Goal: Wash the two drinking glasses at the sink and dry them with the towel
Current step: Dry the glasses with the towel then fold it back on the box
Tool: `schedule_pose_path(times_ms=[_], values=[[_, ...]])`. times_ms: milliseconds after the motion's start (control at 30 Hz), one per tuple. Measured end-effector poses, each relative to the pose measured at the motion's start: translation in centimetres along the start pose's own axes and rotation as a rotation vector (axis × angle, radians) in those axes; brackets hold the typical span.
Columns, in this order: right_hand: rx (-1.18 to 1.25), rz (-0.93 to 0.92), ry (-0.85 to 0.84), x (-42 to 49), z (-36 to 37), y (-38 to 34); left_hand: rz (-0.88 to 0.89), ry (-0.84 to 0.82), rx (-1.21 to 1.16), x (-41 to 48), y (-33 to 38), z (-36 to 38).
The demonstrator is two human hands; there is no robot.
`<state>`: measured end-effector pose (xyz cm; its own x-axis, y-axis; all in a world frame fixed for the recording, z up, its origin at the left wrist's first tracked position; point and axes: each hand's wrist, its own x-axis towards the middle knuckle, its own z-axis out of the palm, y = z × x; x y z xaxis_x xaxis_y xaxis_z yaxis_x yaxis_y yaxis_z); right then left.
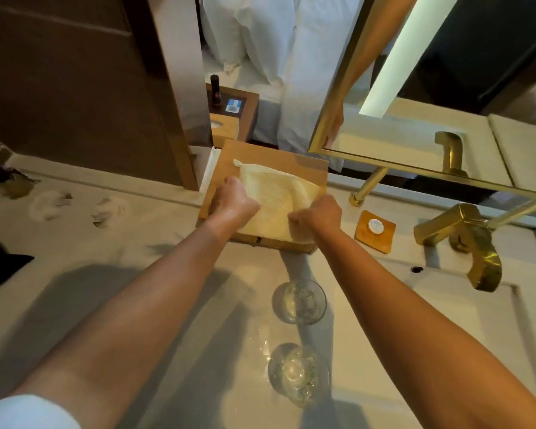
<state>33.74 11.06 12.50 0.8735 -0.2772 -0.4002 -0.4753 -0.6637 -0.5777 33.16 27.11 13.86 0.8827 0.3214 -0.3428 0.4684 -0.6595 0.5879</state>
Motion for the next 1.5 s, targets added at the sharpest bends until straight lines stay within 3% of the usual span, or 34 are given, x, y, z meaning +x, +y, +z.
schedule_pose_path(times_ms=[167,233,333,500,700,800,867,933,1000,1100,1167,1300,1367,1433,1500], values=[[0.557,0.228,-0.296,-1.9,-3.0,-0.3,-0.070,-0.385,-0.490,0.1,-0.9,-2.5],[0.782,0.203,-0.399,-3.1,-4.3,0.8,-0.084,-0.456,-0.699,-0.8,-1.3,-3.3],[0.936,0.102,-0.456,-4.5,-5.7,2.7,-0.040,-0.470,-0.866,-2.6,-1.9,-3.8],[0.999,0.009,-0.376,-6.5,-8.0,5.0,0.142,-0.357,-0.871,-5.9,-2.1,-3.6],[0.674,-0.267,-0.284,-9.3,-10.5,6.9,0.461,-0.244,-0.526,-10.1,-0.6,-4.1],[0.719,-0.280,-0.244,-10.5,-11.7,7.4,0.502,-0.221,-0.537,-12.1,0.3,-4.3],[1.052,-0.275,-0.364,-11.0,-12.6,8.4,0.478,-0.263,-0.654,-13.4,0.9,-4.7],[1.654,-0.236,-0.511,-12.0,-12.5,9.2,0.385,-0.393,-0.946,-14.8,2.1,-4.8],[2.008,-0.054,-0.474,-12.5,-10.1,10.1,0.245,-0.575,-1.162,-16.5,3.6,-4.0],[1.954,0.142,-0.512,-13.9,-6.4,9.0,0.198,-0.661,-1.142,-18.5,5.2,-1.5],[1.915,0.134,-0.566,-14.0,-5.9,8.8,0.223,-0.663,-1.122,-19.1,5.3,-0.8],[2.070,0.064,-0.404,-13.5,-8.3,9.7,0.178,-0.743,-1.289,-19.5,5.7,-2.5],[2.131,0.202,-0.448,-13.8,-7.5,9.5,0.142,-0.711,-1.297,-20.1,6.3,-2.5],[1.963,0.453,-0.539,-14.0,-4.5,9.0,0.083,-0.646,-1.251,-20.7,7.3,-1.8],[1.730,0.535,-0.618,-14.5,-1.9,8.8,0.012,-0.572,-1.219,-21.1,8.2,-1.0]])
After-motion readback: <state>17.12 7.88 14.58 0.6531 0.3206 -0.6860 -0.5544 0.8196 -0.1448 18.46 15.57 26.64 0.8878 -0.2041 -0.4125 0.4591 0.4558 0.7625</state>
